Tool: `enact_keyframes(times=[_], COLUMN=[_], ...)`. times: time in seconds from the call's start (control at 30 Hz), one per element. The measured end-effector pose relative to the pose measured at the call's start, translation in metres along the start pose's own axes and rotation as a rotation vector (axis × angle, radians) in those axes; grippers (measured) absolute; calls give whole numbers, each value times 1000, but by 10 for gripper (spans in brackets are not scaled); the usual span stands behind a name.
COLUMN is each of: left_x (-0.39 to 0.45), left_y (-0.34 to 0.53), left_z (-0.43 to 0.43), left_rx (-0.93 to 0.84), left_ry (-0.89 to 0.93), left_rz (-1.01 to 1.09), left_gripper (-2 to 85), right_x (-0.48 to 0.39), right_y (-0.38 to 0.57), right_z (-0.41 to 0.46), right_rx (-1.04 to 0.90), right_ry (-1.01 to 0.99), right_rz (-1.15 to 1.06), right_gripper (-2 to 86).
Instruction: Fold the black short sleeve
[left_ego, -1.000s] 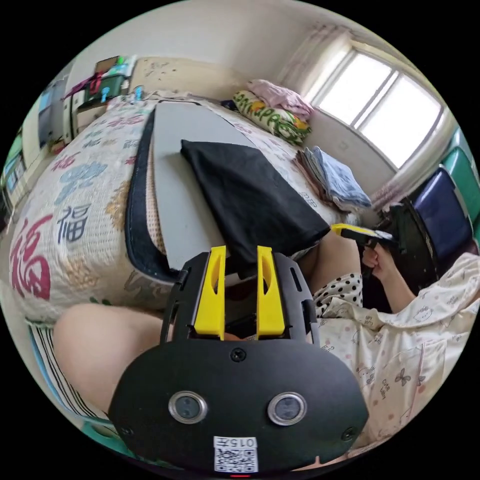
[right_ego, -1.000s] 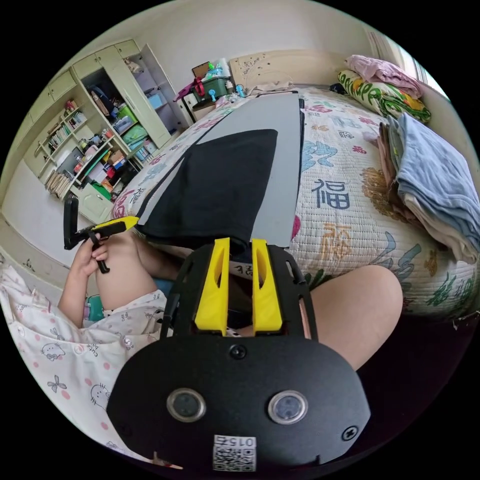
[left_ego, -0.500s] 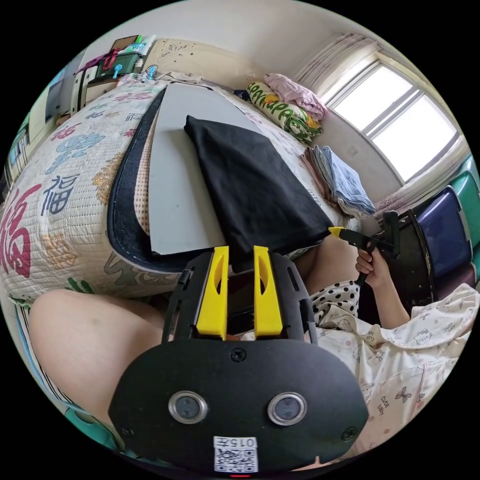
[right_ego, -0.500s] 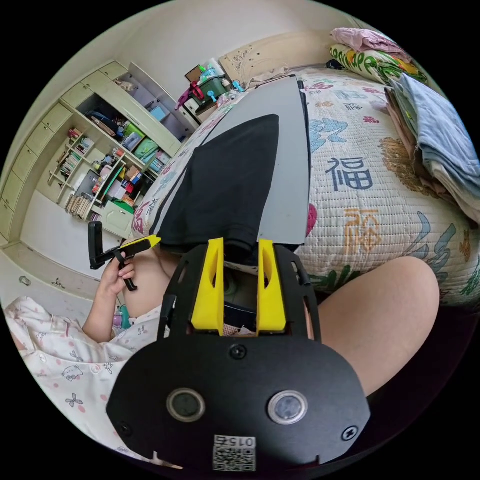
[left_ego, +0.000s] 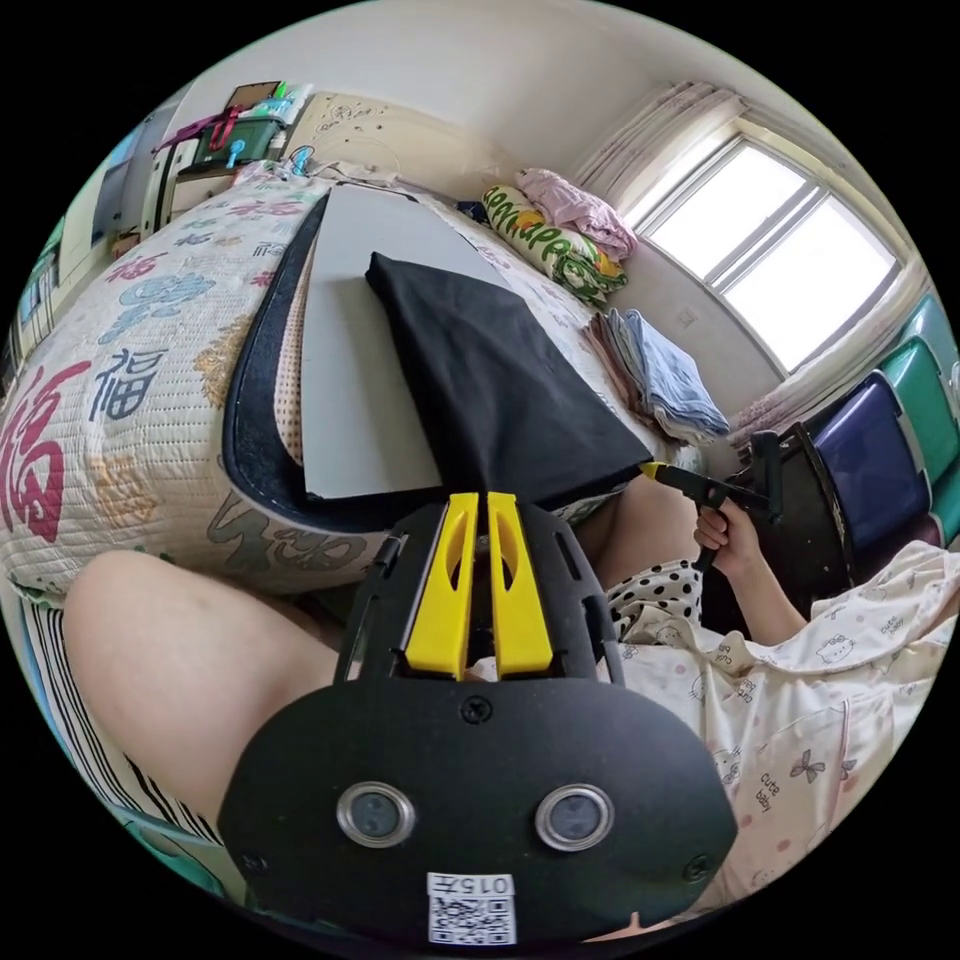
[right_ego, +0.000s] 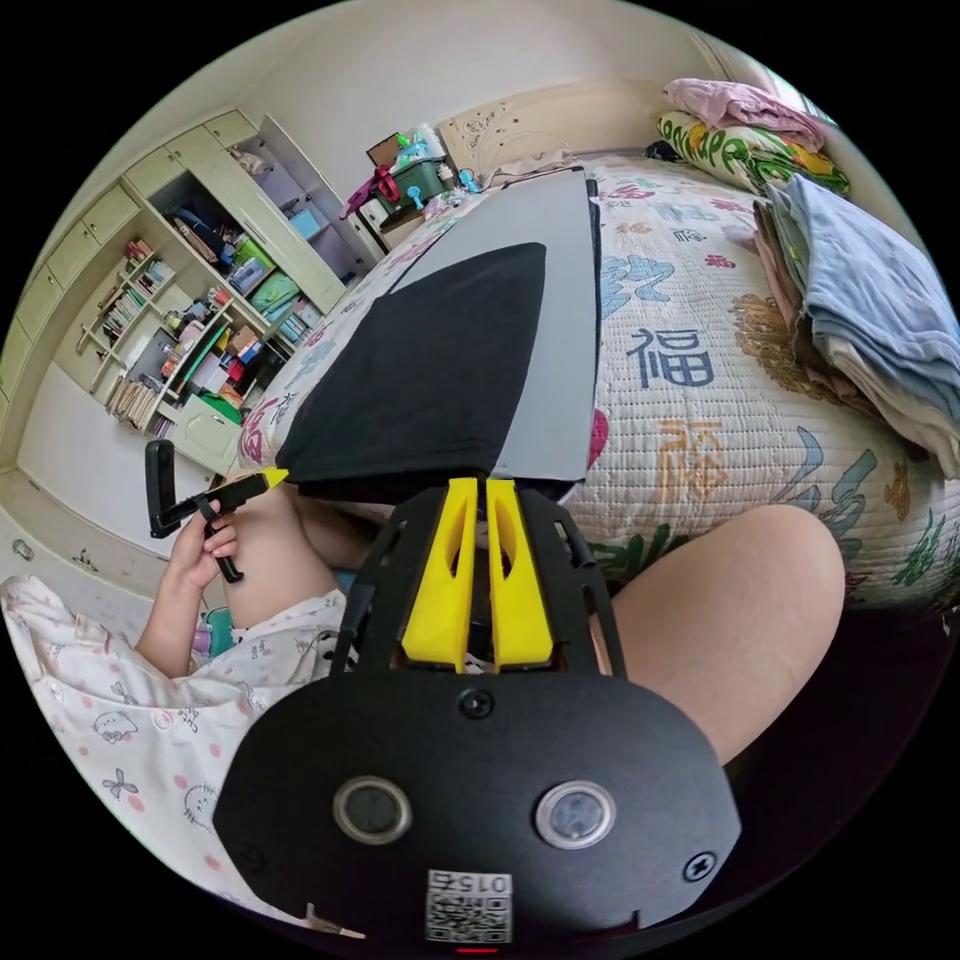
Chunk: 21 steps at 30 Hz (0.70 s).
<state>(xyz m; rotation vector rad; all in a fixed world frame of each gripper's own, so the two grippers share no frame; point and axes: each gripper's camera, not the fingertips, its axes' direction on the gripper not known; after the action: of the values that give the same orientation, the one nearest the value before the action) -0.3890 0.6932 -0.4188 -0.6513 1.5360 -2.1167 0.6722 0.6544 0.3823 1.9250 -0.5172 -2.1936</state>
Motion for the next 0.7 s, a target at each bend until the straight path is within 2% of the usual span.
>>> enact_keyframes(times=[0.17, 0.33, 0.5, 0.6, 0.7], left_x=[-9, -14, -25, -31, -39], left_y=[6, 5, 7, 12, 19], left_z=[21, 40, 52, 47, 27], left_rx=[-43, -69, -87, -72, -31], left_ry=[-23, -50, -30, 0, -1], left_rz=[-18, -27, -50, -47, -54], left_gripper=[0, 4, 21, 50, 68], right_x=[-6, -25, -21, -19, -12], right_y=[-3, -14, -23, -27, -37], right_z=[6, 17, 21, 6, -14], right_rx=[-26, -66, -77, -33, 17], right_ry=[3, 99, 68, -17, 36], right_rz=[17, -49, -9, -27, -35], right_gripper=[4, 4, 8, 16, 25])
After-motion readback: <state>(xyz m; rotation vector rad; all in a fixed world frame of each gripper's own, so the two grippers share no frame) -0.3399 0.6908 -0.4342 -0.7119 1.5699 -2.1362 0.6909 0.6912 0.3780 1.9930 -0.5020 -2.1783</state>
